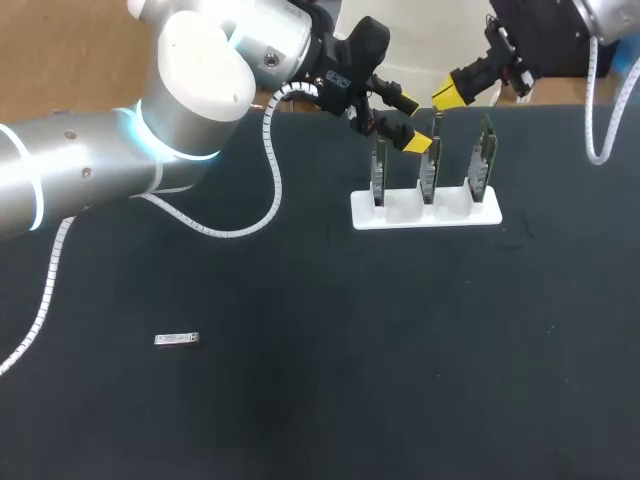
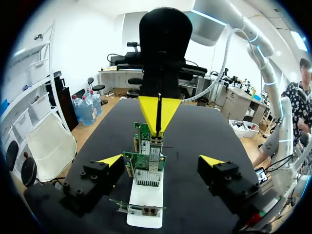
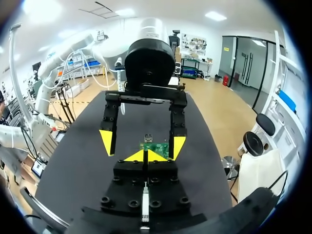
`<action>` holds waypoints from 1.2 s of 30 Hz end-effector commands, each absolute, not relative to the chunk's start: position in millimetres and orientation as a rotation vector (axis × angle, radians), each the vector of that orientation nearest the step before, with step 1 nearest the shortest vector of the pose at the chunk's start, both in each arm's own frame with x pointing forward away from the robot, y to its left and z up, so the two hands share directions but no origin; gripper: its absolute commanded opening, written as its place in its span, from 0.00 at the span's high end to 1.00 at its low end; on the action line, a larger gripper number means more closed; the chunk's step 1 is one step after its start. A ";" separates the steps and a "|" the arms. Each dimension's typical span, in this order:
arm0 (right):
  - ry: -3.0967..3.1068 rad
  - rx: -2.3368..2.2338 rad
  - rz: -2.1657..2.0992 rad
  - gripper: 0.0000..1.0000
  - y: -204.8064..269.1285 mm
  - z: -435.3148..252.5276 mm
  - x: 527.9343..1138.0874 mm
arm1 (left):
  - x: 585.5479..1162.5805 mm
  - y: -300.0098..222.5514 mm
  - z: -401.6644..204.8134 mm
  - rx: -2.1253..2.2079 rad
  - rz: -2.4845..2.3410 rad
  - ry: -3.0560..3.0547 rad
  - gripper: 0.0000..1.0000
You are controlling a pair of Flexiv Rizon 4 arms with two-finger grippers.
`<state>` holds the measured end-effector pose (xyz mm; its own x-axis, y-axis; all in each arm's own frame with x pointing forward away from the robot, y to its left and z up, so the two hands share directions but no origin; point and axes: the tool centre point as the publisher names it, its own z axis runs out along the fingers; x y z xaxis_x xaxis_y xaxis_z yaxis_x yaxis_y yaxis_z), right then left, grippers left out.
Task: Pick up the optical module with the left hand, and insert it into the network port with the right hand.
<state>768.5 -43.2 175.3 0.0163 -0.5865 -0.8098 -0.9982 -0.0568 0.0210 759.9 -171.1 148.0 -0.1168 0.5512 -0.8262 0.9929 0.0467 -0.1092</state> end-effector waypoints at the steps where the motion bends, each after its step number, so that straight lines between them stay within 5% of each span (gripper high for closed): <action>1: 1.637 -1.712 0.896 1.00 -42.2 172.7 771.8 | 761.9 -171.8 148.6 1.565 -0.952 1.737 0.00; 36: 1.724 -1.734 0.955 1.00 -42.2 138.0 772.4 | 761.9 -171.8 148.6 1.565 -0.952 1.737 0.00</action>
